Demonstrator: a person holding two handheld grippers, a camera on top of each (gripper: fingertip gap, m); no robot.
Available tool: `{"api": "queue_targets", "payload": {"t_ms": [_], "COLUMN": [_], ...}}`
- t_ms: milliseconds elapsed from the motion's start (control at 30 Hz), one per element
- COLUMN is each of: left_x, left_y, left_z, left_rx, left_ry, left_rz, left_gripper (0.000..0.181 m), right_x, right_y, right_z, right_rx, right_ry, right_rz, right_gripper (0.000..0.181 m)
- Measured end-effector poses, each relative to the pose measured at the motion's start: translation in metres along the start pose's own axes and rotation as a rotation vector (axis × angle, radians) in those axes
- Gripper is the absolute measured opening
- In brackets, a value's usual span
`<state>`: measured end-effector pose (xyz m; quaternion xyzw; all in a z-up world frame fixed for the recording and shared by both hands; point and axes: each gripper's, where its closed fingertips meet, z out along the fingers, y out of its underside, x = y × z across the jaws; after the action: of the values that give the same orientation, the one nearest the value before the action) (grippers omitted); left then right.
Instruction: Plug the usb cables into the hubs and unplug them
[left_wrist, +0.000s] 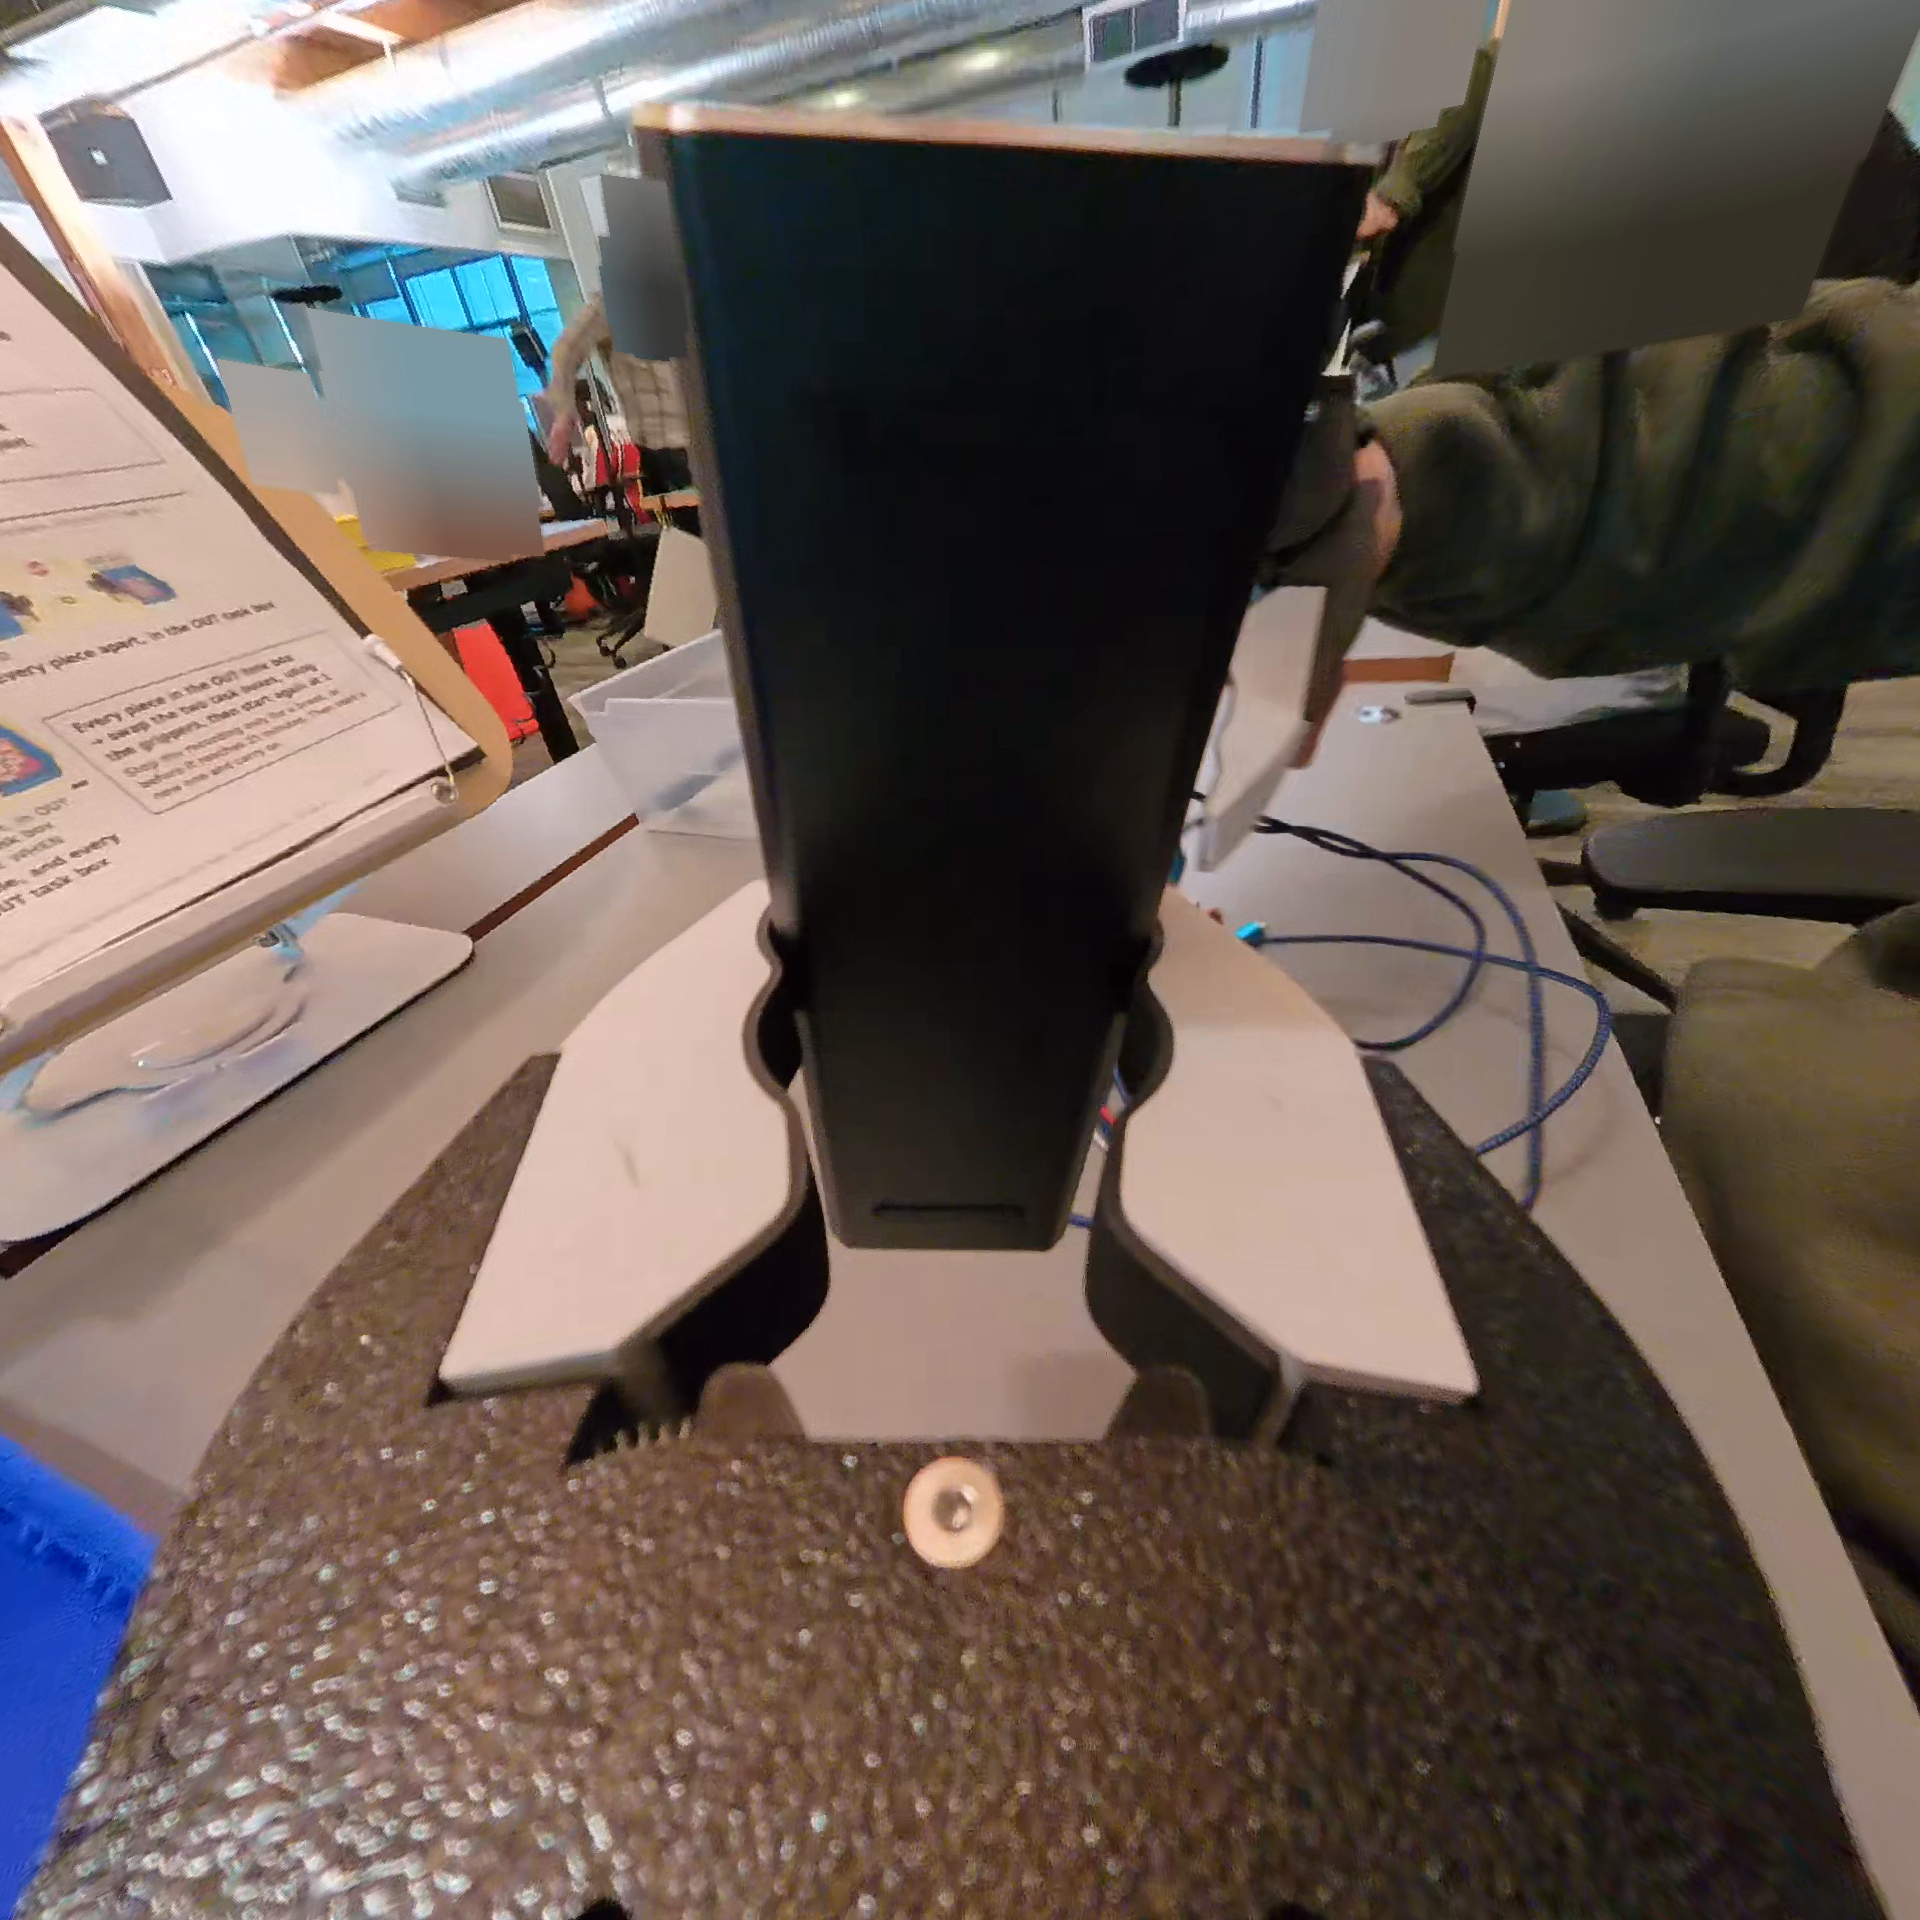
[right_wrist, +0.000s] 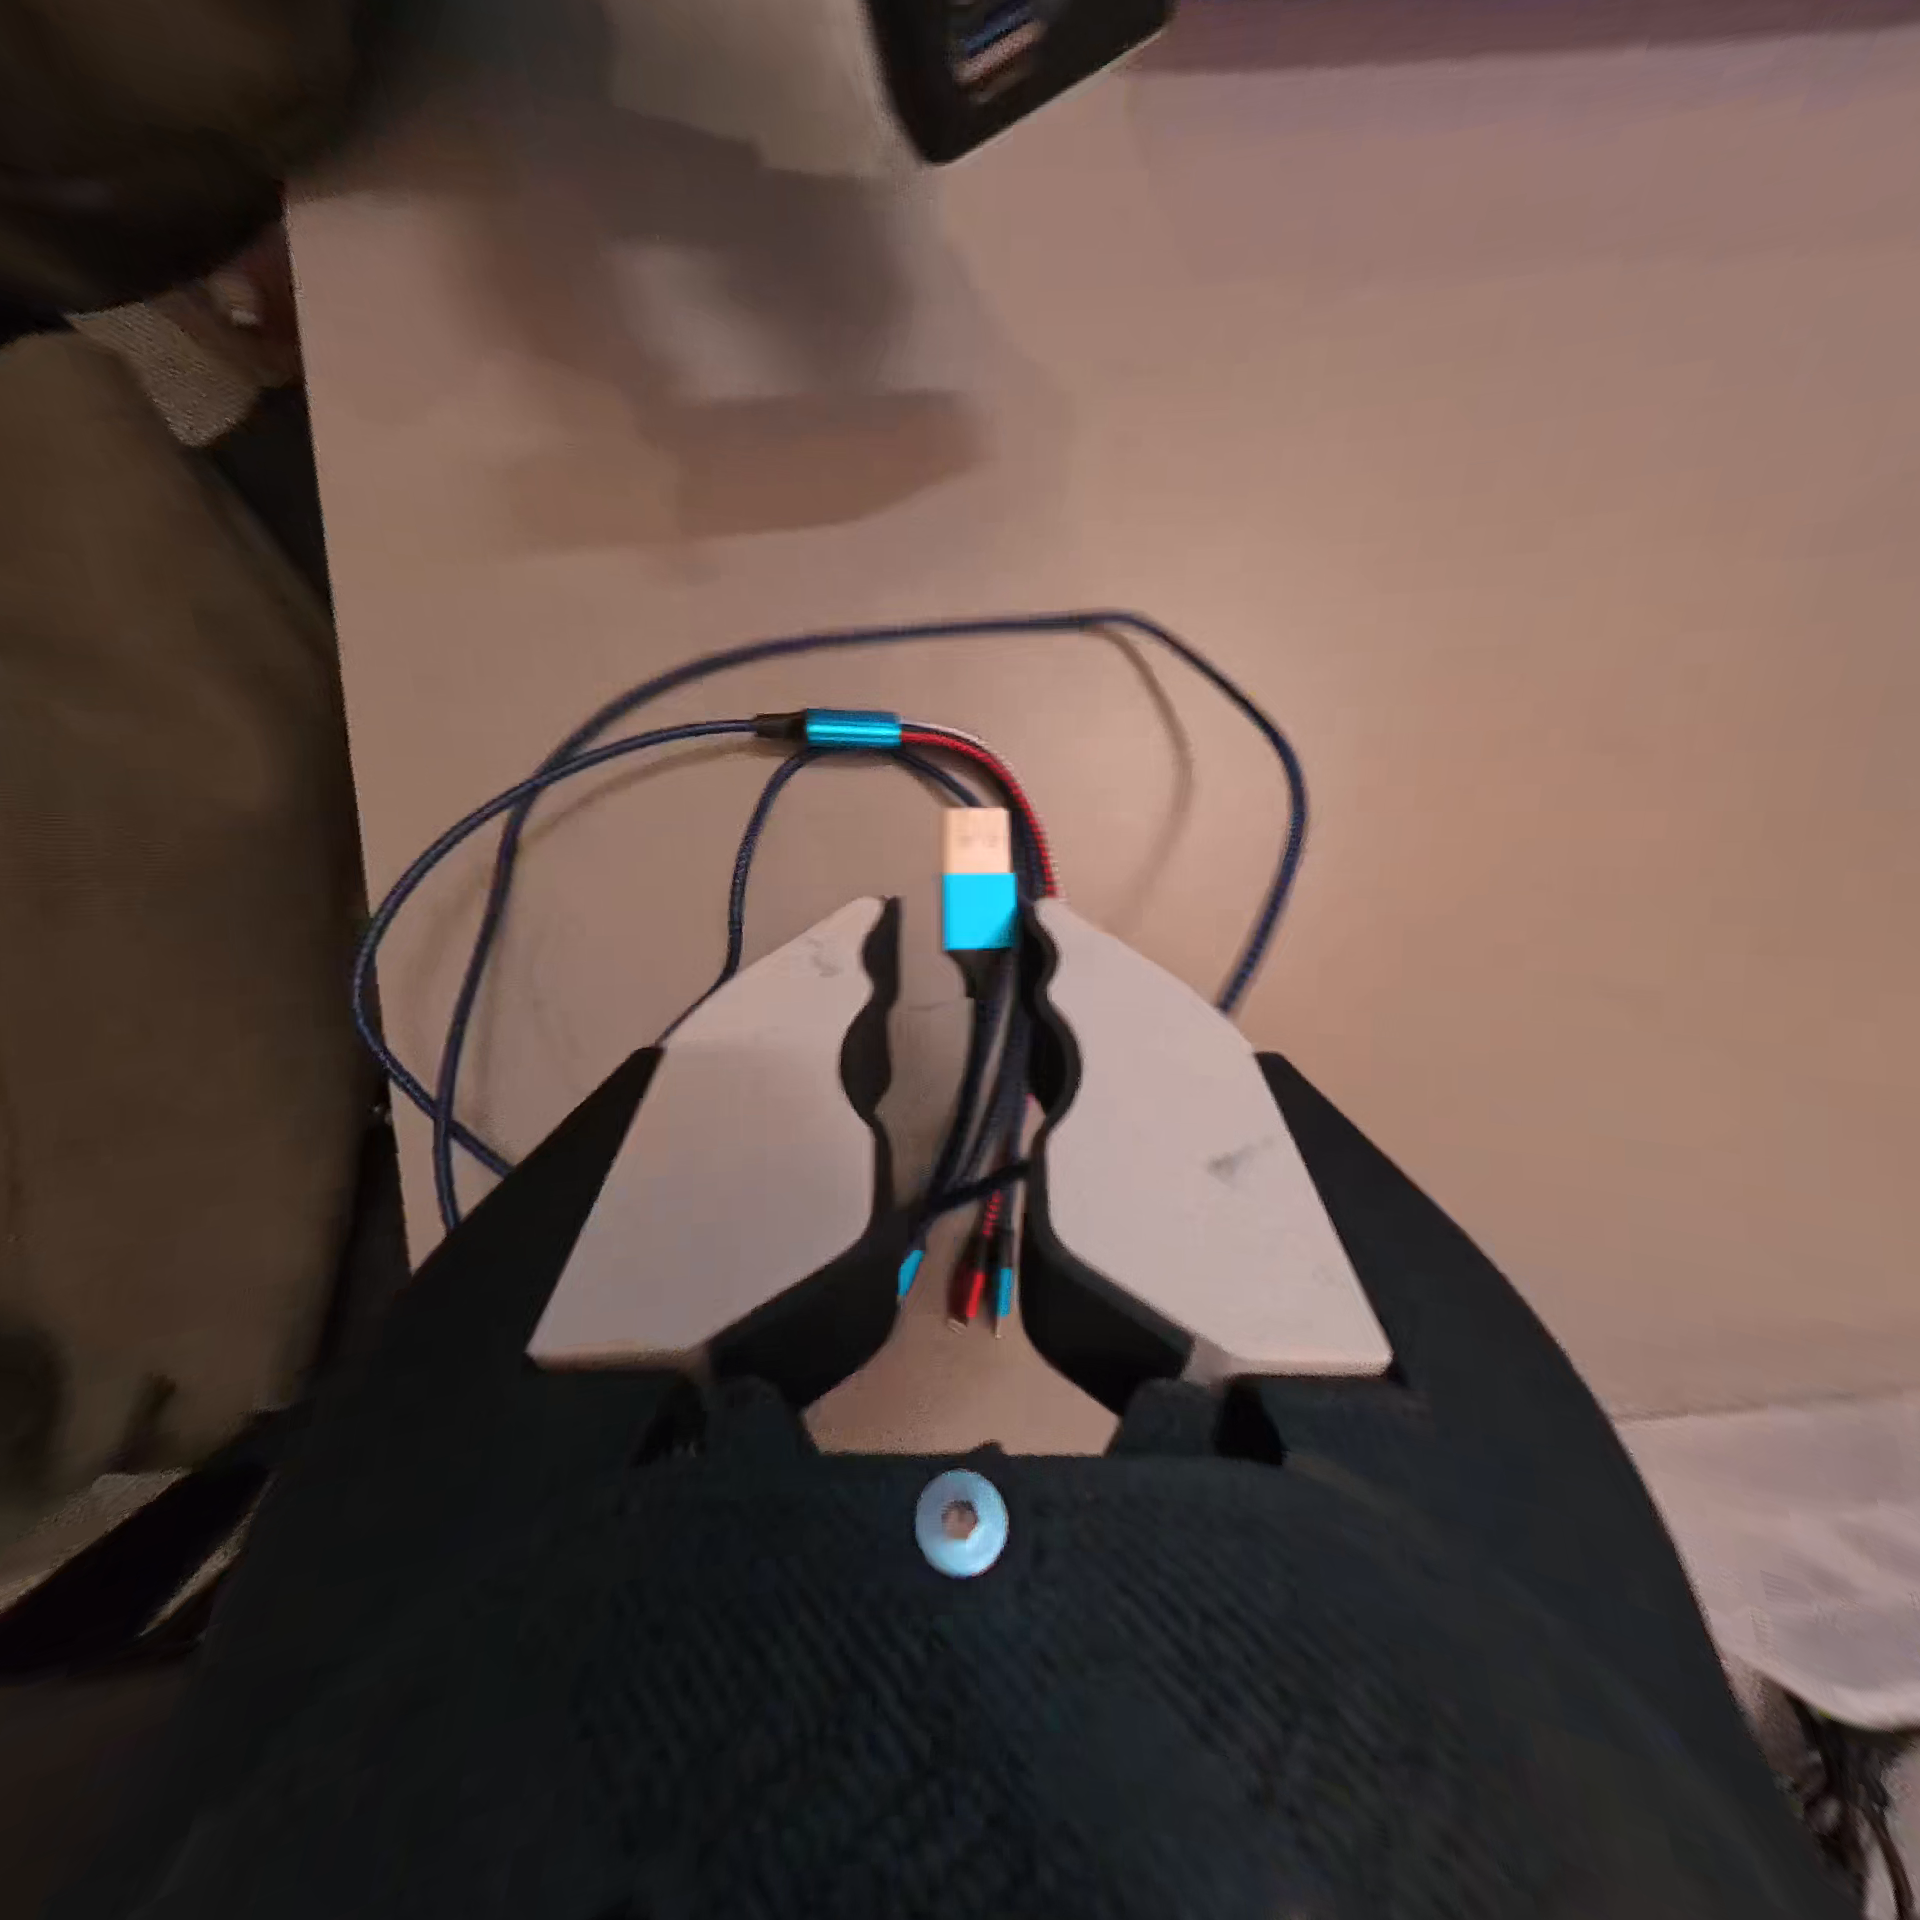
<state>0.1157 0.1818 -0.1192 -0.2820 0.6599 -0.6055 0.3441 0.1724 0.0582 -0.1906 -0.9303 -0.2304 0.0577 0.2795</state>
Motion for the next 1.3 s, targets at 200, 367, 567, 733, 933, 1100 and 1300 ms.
{"api": "queue_targets", "payload": {"t_ms": [200,367,567,733,933,1100,1300], "left_x": [0.001,0.007,0.011,0.012,0.013,0.011,0.002], "left_y": [0.01,0.014,0.02,0.023,0.024,0.023,0.018], "left_z": [0.005,0.011,0.015,0.018,0.02,0.016,0.006], "left_rx": [-0.041,-0.061,-0.091,-0.09,-0.099,-0.096,-0.058], "left_ry": [0.014,0.041,0.056,0.068,0.069,0.056,0.031], "left_rz": [-0.005,-0.007,0.0,-0.012,-0.011,-0.005,-0.024], "left_gripper": [0.059,0.06,0.059,0.059,0.059,0.059,0.059], "right_x": [0.011,0.018,0.016,0.013,0.008,0.031,0.089], "right_y": [0.027,0.079,0.098,0.1,0.101,0.095,0.045], "right_z": [-0.004,0.015,0.046,0.045,0.046,0.018,-0.118], "right_rx": [-0.135,-0.225,-0.21,-0.248,-0.375,-0.454,-0.159], "right_ry": [0.173,0.173,0.136,0.097,0.082,0.318,0.643], "right_rz": [0.015,0.268,0.277,0.252,0.118,-0.052,-0.02], "right_gripper": [0.074,0.089,0.08,0.021,0.006,0.005,0.006]}}
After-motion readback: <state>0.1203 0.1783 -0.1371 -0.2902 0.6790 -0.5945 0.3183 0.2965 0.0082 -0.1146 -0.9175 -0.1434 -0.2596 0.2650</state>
